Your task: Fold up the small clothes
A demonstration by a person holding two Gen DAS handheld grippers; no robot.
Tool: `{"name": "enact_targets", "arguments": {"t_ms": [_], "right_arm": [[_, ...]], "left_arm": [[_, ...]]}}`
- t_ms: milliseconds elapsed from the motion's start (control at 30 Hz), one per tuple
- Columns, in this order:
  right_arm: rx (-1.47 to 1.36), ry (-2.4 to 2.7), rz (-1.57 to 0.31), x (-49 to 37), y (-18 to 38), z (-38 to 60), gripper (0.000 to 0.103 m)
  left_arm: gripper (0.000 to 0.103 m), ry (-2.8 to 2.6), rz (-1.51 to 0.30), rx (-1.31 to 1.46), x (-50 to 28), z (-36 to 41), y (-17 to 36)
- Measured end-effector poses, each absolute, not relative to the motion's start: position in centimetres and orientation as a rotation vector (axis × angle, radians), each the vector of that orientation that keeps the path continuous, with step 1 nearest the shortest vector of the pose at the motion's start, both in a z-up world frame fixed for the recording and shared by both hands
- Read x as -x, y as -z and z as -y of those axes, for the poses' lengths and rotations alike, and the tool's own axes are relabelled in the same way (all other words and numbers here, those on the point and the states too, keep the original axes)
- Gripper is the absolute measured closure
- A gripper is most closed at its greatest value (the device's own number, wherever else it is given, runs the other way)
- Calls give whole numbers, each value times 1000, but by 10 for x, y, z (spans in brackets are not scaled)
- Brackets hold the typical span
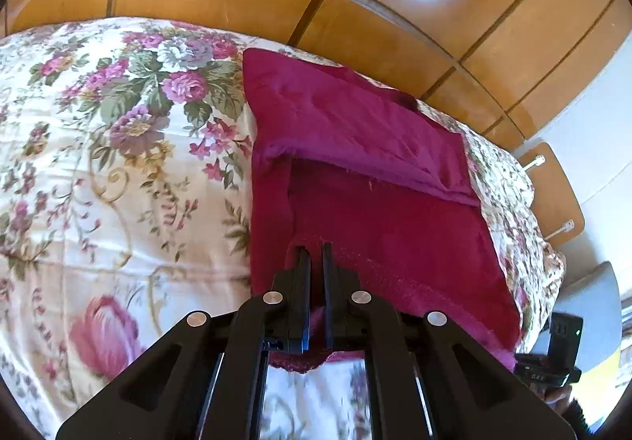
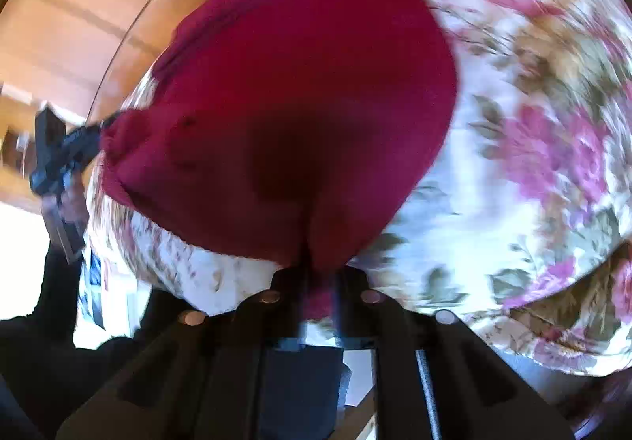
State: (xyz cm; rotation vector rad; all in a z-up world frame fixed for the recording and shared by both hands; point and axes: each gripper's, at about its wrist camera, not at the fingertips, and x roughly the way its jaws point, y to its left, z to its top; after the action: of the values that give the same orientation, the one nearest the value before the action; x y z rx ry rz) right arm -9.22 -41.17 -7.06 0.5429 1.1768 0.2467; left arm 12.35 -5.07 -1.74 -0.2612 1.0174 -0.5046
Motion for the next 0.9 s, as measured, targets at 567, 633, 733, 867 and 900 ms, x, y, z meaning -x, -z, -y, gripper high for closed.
{"name": "enact_targets", "arguments": {"t_ms": [567, 633, 733, 867, 900], "right_arm": [[-650, -149, -826, -83, -7, 494, 82], [-684, -121, -811, -84, -3, 504, 31], [-696, -93, -772, -67, -6, 519, 26], [-611, -56, -831, -32, 6, 520, 26], [-588, -50, -858, -26, 13, 517, 26]], "left_arm": [[99, 496, -1040, 525, -193, 45, -8], [61, 473, -1069, 591, -210, 38, -2], [46, 419, -1028, 706, -212, 11, 5], [46, 406, -1026, 646, -188, -15, 22], [46, 426, -1023, 581, -176, -15, 26]]}}
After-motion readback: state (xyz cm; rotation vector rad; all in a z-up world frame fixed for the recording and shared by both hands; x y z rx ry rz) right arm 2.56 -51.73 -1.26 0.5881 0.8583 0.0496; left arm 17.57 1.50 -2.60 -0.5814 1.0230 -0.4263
